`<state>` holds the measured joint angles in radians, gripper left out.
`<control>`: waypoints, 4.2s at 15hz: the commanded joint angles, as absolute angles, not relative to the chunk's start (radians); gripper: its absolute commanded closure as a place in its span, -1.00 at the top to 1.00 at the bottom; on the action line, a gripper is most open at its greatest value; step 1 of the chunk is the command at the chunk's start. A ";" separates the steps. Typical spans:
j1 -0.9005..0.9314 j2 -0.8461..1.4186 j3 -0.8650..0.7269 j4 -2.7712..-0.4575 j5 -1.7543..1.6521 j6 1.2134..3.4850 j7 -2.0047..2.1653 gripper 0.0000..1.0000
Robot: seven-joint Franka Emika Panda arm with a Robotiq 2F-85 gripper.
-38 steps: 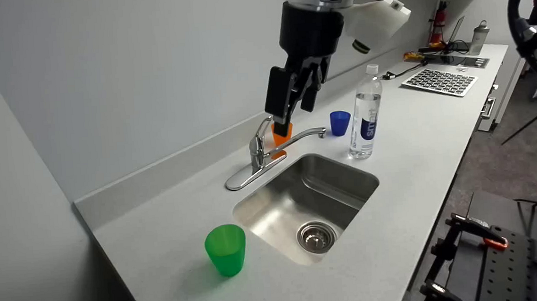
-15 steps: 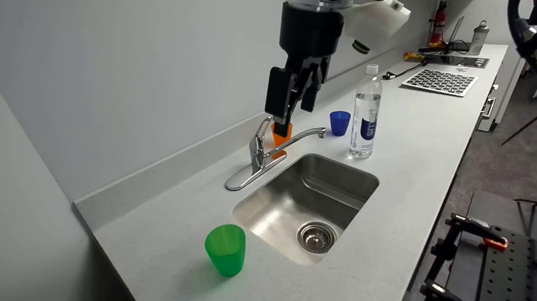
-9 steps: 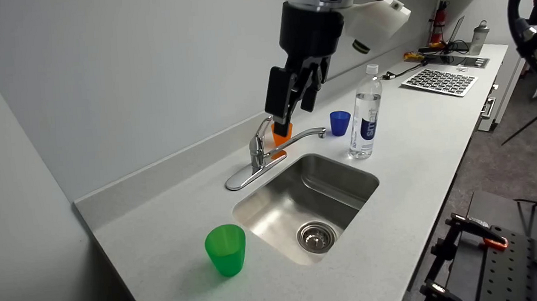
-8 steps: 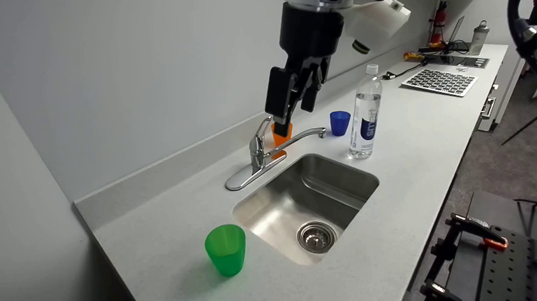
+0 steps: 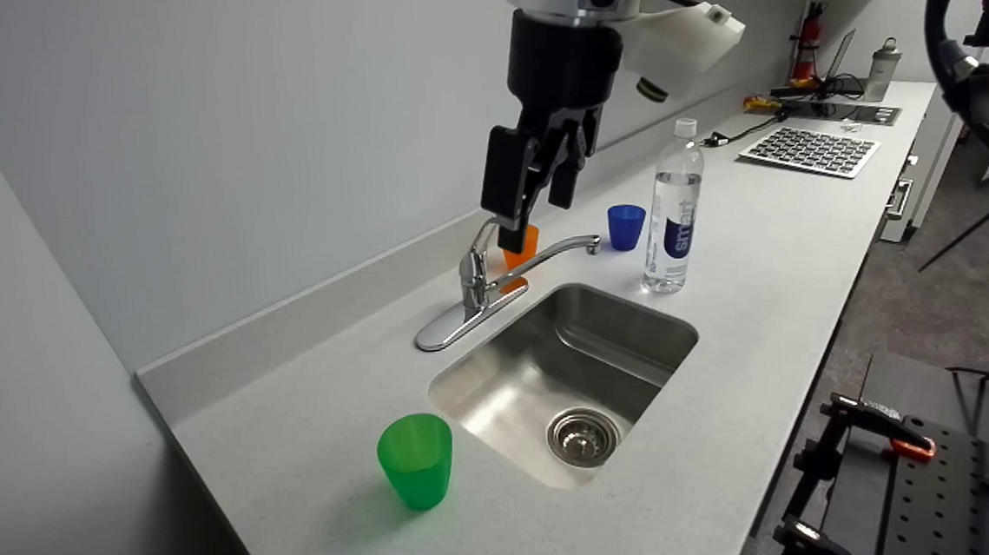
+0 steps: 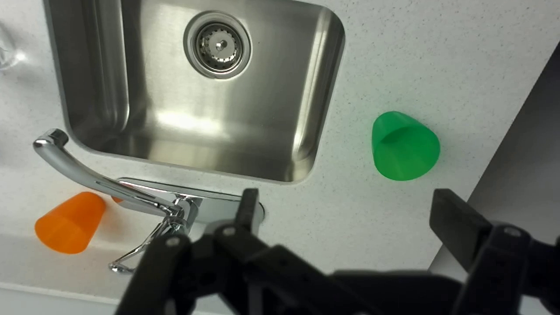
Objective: Push the tap lever down
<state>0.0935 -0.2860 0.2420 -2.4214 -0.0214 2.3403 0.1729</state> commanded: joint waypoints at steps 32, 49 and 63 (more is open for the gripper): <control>0.111 0.186 0.082 -1.960 -0.196 2.359 0.336 1.00; 0.112 0.545 -0.085 -1.546 -0.206 2.292 0.432 1.00; 0.114 0.691 -0.096 -1.341 -0.138 2.178 0.474 1.00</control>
<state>0.0959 0.6522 -0.0782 -1.4194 -0.1620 2.2348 0.4390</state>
